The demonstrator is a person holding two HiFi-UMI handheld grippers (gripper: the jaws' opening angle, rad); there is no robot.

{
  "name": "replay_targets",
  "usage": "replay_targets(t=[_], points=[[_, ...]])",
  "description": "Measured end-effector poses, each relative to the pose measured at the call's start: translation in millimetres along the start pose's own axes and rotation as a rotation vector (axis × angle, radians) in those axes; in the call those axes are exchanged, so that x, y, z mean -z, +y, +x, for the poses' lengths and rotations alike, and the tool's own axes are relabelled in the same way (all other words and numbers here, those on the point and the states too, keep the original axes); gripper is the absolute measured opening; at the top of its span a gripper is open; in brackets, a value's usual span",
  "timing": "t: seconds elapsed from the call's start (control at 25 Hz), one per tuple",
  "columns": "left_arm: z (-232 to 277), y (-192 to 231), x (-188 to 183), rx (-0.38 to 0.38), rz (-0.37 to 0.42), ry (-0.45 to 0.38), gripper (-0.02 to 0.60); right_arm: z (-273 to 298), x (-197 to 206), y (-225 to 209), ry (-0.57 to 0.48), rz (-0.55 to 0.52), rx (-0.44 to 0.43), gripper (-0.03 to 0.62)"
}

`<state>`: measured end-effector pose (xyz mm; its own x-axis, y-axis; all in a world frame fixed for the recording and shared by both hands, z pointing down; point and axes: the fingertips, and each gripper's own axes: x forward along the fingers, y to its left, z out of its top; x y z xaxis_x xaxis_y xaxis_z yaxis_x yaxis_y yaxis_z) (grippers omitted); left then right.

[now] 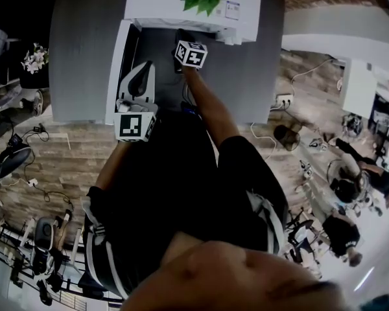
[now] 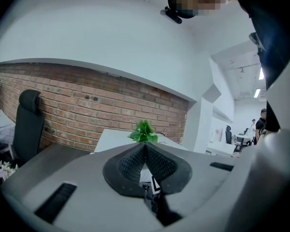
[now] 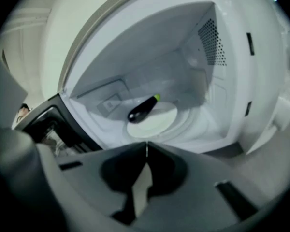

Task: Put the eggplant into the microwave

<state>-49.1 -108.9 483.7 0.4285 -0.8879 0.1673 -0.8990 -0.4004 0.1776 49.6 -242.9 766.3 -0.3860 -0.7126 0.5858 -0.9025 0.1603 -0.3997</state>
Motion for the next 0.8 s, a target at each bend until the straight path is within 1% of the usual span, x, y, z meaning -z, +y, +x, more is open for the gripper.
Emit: replay_targets(t=[0.2,0.56,0.8], points=[[-8.7,-24.2,0.5,0.014,0.02,-0.032,0.037,-22.3,5.0,-9.5,-0.009,0.007,-0.003,0.032],[-29.4,-54.3,-0.4,-0.031,0.017,-0.033,0.037,-68.9,12.8,-21.7,-0.005,0.012,-0.002,0.032],[-40.1,-62.0,6.5,-0.01,0.047,-0.014,0.037,-90.5,19.7,-21.5,-0.008,0.004,0.004,0.032]])
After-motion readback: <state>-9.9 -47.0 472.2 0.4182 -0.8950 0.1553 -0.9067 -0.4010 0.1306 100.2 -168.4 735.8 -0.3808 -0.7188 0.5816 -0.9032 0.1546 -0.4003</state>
